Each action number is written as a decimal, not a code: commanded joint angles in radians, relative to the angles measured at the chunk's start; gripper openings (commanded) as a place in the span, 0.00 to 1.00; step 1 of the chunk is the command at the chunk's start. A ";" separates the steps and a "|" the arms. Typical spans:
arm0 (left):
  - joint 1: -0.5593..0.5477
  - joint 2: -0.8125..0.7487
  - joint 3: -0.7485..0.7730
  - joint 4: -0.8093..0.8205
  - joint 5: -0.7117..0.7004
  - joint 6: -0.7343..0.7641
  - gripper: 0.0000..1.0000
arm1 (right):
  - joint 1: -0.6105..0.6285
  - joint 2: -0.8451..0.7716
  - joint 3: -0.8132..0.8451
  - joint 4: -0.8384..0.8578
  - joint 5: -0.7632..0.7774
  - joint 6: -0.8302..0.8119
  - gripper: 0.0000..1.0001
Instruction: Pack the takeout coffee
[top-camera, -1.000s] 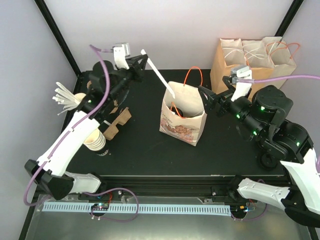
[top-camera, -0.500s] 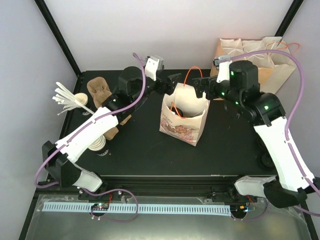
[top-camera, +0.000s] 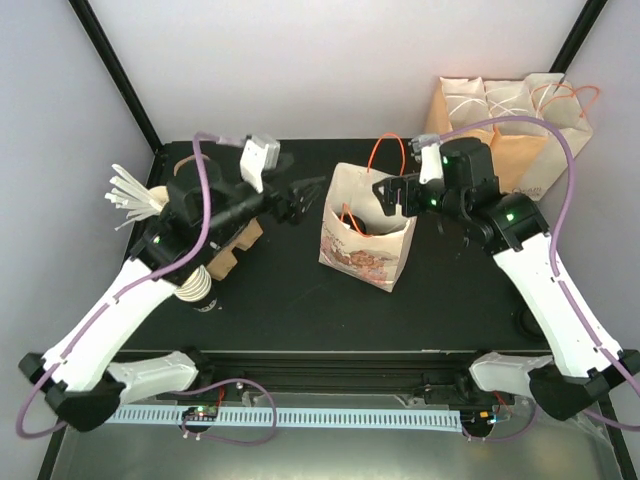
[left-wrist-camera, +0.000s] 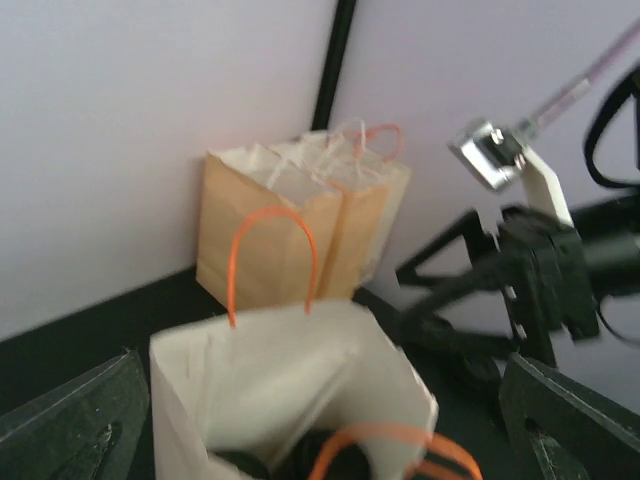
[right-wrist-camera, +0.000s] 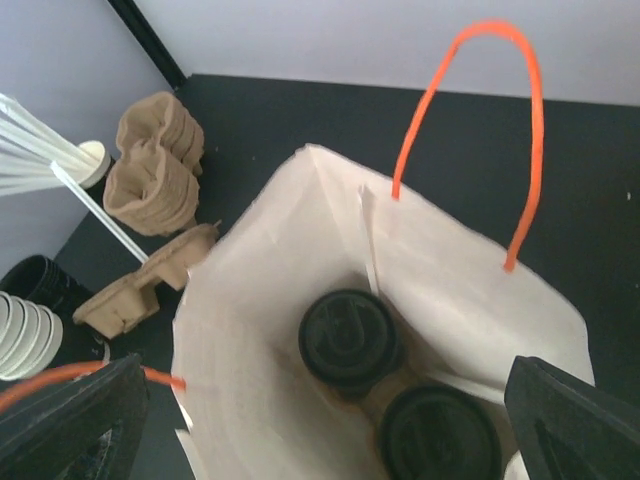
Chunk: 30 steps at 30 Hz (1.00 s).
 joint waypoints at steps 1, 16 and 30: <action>-0.001 -0.122 -0.179 -0.075 0.122 -0.045 0.99 | -0.004 -0.125 -0.138 0.099 0.022 -0.002 1.00; 0.003 -0.534 -0.451 -0.371 -0.381 -0.183 0.99 | -0.004 -0.660 -0.734 0.467 0.215 0.028 1.00; 0.003 -0.554 -0.659 -0.209 -0.245 -0.244 0.99 | -0.004 -0.715 -0.933 0.542 0.369 0.060 1.00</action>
